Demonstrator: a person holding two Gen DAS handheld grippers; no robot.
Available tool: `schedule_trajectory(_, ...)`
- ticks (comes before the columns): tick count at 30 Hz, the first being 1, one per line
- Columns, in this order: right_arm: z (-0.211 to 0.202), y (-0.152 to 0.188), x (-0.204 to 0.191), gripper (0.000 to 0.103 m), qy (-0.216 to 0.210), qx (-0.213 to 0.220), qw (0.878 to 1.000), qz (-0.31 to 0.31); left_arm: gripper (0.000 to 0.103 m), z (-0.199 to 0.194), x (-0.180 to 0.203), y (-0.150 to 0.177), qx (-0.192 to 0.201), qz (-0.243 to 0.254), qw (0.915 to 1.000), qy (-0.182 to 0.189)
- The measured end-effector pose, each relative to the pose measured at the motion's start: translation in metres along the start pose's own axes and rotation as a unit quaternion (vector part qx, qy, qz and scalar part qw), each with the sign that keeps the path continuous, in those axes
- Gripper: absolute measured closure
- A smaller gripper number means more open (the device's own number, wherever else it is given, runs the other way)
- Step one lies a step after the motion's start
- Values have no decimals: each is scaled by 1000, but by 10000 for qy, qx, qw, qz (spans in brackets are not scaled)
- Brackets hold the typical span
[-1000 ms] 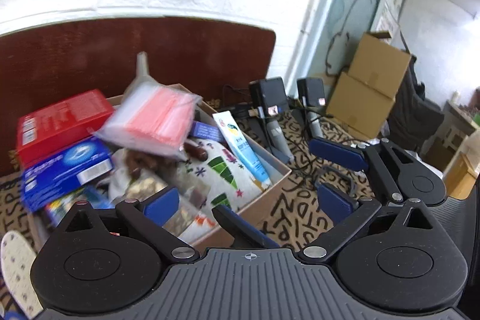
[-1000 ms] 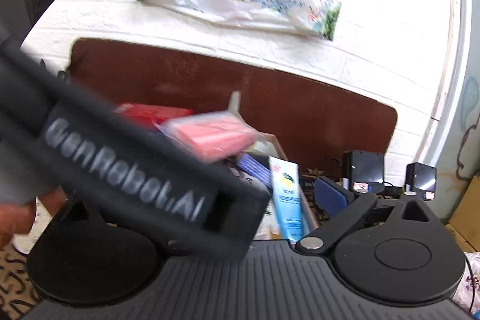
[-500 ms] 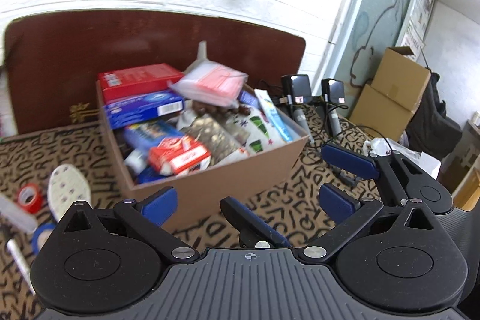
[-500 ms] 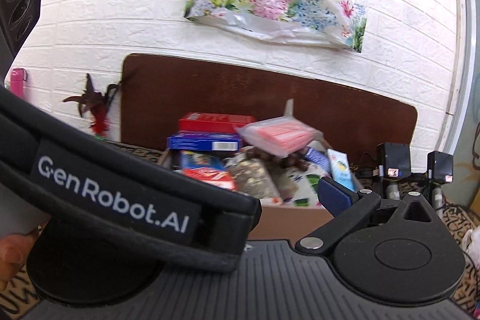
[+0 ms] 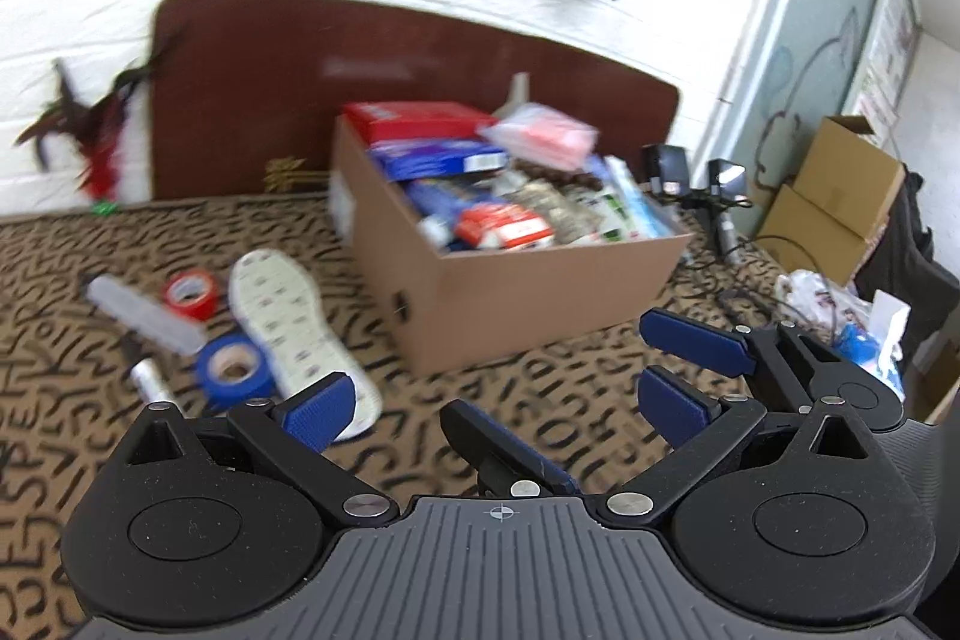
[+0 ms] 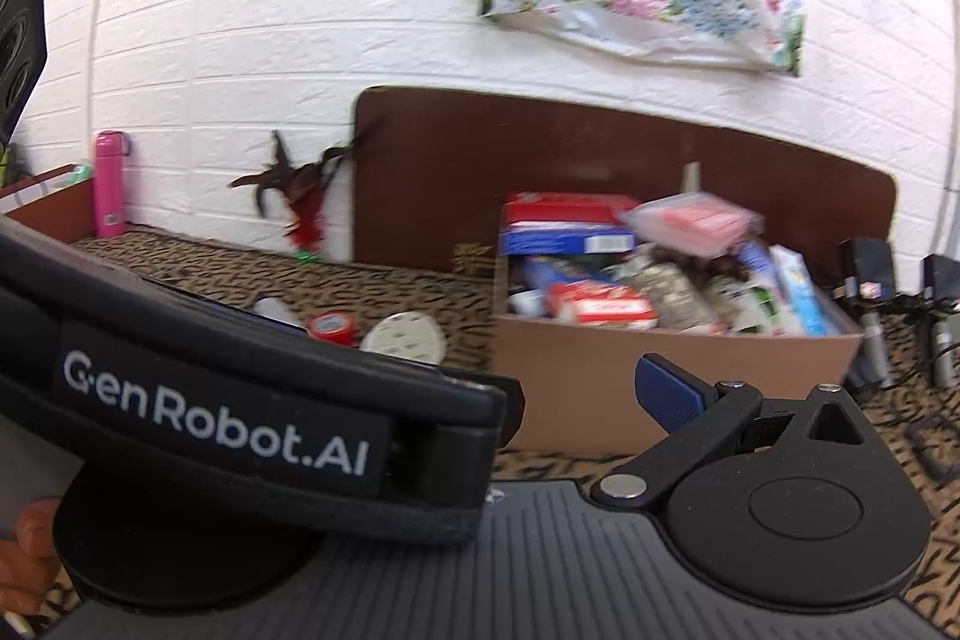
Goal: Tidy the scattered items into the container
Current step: 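Move the left gripper back over the bed toward the black-capped marker, then close the left gripper around the white marker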
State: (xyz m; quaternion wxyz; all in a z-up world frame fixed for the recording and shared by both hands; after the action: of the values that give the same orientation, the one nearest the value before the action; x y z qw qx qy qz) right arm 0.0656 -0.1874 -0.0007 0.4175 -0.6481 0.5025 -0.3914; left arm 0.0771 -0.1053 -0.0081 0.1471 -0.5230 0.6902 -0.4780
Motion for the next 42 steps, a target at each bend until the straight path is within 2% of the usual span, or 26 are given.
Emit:
schedule_trajectory(11, 38, 24, -89, 0, -613, -555, 9956, -434, 0, -18, -94, 36, -226, -860, 9954, -348)
schedule_trajectory(14, 48, 27, -101, 0, -672, -649, 9942, -536, 0, -16, -118, 40, -256, -1072, 9926, -516)
schedule_trajectory(19, 67, 40, -108, 1, -593, -897, 9918, -697, 0, -6, -160, 50, -426, -1768, 9806, -737)
schedule_trajectory(23, 81, 54, -115, 1, -657, -1121, 9889, -725, 0, 4, -180, 59, -547, -1853, 9766, -941)
schedule_trajectory(27, 94, 64, -123, 2, -715, -1275, 9857, -838, 3, 15, -195, 59, -611, -1892, 9753, -964)
schedule_trajectory(33, 115, 69, -136, 12, -871, -1426, 9821, -866, 16, 30, -215, 45, -583, -1854, 9758, -1001)
schedule_trajectory(37, 129, 73, -144, 30, -1046, -1604, 9783, -790, 21, 38, -224, 39, -559, -1808, 9765, -1034)
schedule_trajectory(42, 143, 69, -151, 37, -1171, -1571, 9781, -695, 29, 49, -232, 32, -523, -1741, 9777, -1055)
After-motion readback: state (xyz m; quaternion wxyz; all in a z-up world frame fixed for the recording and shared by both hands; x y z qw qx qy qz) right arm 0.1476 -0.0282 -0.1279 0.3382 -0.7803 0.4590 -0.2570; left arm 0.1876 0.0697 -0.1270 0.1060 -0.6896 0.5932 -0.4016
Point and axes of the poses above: each gripper's, at about its wrist camera, not at the fingertips, and z roughly the way its jaws point, x to its right, y to its underside, the point moved 8 cm from there along z, roughly the way its jaws point, and after that the axes turned 5 degrees about y, right-handed, at the moved point
